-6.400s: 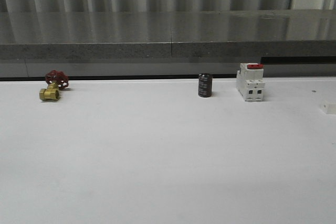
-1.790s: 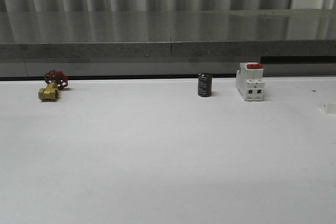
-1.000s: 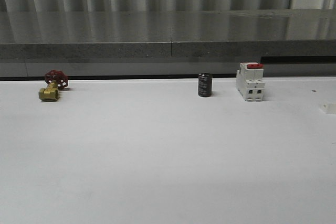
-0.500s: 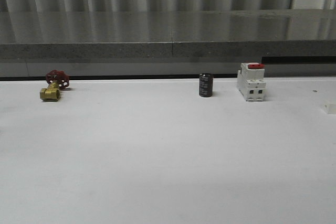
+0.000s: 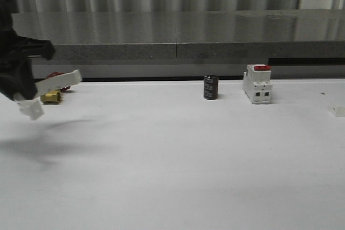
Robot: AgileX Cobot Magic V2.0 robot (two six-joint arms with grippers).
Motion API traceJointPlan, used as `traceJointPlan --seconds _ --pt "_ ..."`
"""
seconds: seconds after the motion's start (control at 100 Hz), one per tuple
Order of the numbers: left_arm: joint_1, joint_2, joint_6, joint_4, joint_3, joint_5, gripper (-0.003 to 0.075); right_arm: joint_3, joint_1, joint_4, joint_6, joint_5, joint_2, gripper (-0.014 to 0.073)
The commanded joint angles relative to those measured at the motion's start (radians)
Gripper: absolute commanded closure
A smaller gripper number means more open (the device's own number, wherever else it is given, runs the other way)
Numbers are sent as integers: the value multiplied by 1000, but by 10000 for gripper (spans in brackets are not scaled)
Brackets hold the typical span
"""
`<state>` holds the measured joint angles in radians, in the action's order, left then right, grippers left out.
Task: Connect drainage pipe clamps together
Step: 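Lift the clamp half with the left gripper and carry it toward the table center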
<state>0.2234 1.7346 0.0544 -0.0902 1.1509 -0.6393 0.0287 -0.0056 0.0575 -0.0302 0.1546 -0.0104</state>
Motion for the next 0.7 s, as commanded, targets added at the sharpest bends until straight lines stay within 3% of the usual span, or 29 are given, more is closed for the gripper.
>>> traceJointPlan --seconds 0.0,0.22,0.69 --pt "70 -20 53 -10 22 71 660 -20 -4 1 -7 -84 -14 661" --pt "158 41 124 18 44 122 660 -20 -4 1 -7 -84 -14 661" --pt "217 155 254 90 111 130 660 -20 -4 1 -7 -84 -14 661"
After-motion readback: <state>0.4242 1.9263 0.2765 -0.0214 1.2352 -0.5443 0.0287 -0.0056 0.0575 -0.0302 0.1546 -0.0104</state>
